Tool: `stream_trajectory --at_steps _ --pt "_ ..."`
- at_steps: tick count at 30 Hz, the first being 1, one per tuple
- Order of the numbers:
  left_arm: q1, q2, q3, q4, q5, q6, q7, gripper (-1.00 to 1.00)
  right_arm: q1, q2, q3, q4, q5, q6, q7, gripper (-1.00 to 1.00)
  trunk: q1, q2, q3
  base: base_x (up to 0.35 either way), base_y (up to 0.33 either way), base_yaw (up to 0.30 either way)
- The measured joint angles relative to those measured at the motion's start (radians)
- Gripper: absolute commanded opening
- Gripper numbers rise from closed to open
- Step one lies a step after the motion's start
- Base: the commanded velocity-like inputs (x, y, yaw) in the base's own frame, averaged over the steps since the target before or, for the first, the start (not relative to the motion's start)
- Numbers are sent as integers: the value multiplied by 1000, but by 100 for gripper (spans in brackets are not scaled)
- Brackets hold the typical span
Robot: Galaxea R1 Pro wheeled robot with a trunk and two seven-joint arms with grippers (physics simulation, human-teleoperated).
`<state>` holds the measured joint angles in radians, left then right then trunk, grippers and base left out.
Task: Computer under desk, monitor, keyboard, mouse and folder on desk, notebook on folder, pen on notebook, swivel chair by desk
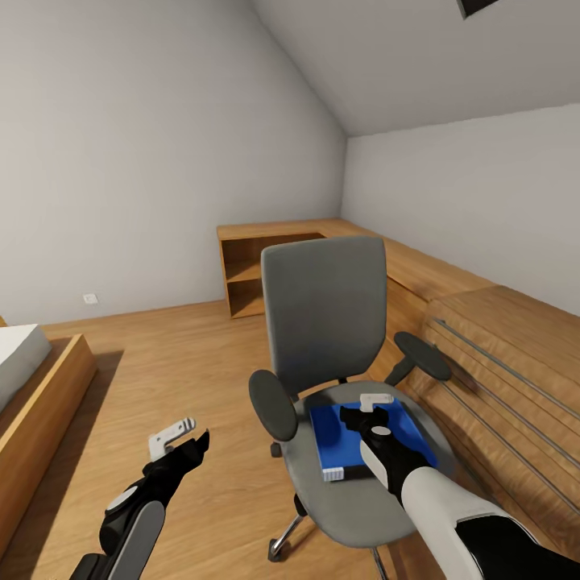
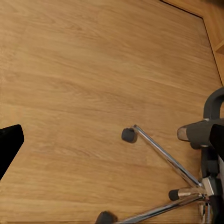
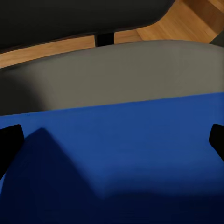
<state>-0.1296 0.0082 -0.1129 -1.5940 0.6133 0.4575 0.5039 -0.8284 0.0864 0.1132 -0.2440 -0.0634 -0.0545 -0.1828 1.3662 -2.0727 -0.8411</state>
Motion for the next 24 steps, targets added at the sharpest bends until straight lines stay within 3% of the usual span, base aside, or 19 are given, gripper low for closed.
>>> stream_trajectory --at_steps 17,24 --pt "0 0 0 10 -1 0 2 100 0 0 -1 3 4 -5 -1 100 0 0 0 -106 0 0" --pt "0 0 0 10 0 0 2 100 0 0 1 -5 2 -3 -1 100 0 0 0 -225 0 0"
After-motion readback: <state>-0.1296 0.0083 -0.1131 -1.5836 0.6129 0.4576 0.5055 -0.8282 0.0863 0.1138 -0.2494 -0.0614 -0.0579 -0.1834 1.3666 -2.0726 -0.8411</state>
